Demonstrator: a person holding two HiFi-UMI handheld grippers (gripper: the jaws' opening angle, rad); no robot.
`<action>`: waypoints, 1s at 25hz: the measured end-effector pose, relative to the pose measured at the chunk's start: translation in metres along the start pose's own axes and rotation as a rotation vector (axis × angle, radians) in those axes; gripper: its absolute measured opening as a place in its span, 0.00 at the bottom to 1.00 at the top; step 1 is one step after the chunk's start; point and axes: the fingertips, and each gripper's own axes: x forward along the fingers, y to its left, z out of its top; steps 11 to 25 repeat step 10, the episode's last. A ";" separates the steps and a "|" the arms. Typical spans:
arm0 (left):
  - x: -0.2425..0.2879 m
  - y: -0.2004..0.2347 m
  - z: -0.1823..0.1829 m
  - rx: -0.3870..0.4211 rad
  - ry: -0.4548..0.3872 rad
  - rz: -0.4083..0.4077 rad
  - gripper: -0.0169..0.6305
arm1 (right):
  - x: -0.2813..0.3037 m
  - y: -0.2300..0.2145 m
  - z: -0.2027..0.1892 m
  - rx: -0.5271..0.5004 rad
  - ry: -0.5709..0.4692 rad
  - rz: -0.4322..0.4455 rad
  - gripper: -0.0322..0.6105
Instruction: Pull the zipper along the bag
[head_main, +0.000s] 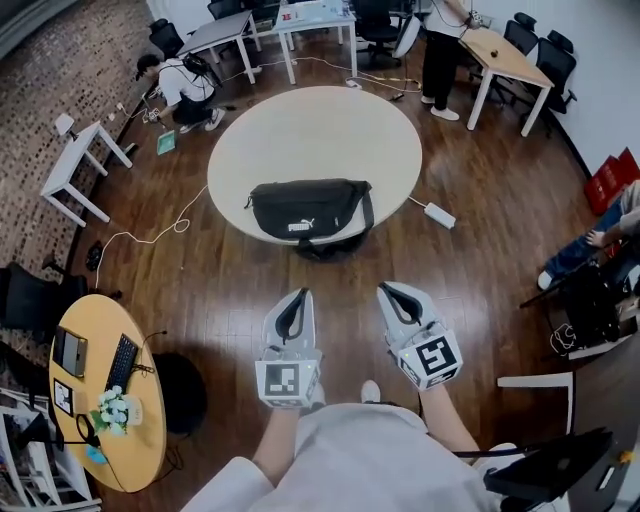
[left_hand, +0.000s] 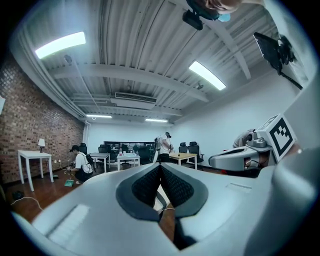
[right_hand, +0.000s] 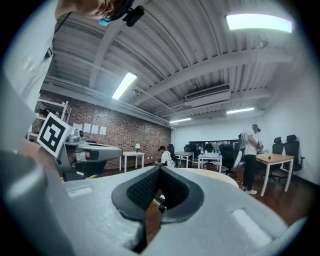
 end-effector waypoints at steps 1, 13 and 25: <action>-0.004 0.003 0.002 0.004 -0.005 0.003 0.05 | 0.000 0.002 -0.001 -0.003 0.005 -0.009 0.04; -0.022 0.034 0.004 0.003 -0.018 -0.007 0.05 | 0.014 0.038 0.018 -0.013 0.021 -0.013 0.04; -0.022 0.034 0.004 0.003 -0.018 -0.007 0.05 | 0.014 0.038 0.018 -0.013 0.021 -0.013 0.04</action>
